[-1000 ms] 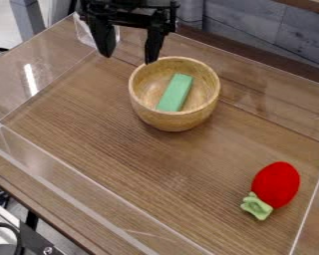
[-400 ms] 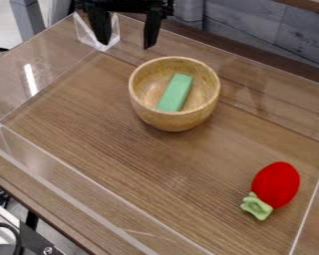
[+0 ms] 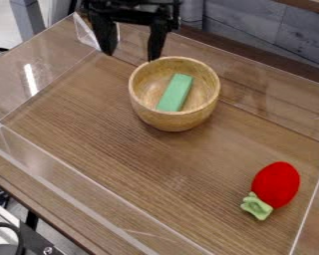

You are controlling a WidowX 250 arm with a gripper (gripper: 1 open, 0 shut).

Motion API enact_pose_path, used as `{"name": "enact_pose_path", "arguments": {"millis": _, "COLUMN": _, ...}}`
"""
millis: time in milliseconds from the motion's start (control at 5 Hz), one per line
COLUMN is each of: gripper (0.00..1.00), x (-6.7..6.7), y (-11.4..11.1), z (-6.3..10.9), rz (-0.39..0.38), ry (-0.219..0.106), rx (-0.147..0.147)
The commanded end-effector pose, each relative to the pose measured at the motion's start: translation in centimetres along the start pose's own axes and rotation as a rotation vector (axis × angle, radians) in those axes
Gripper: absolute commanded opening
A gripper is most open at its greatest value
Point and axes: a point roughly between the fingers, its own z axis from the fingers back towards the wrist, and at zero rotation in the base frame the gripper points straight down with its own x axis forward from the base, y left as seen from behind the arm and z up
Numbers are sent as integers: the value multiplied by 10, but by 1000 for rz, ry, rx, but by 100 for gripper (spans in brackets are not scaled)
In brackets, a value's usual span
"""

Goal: Put the green stick in the brown bowl

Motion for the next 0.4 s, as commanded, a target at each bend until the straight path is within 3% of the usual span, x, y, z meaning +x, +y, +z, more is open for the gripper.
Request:
{"name": "enact_pose_path", "arguments": {"millis": 0, "gripper": 100, "x": -4, "y": 0, "z": 13, "rz": 6, "ry": -52, "rx": -3}}
{"name": "enact_pose_path", "arguments": {"millis": 200, "gripper": 100, "x": 7, "y": 7, "z": 14, "rz": 37, "ry": -65, "rx": 2}}
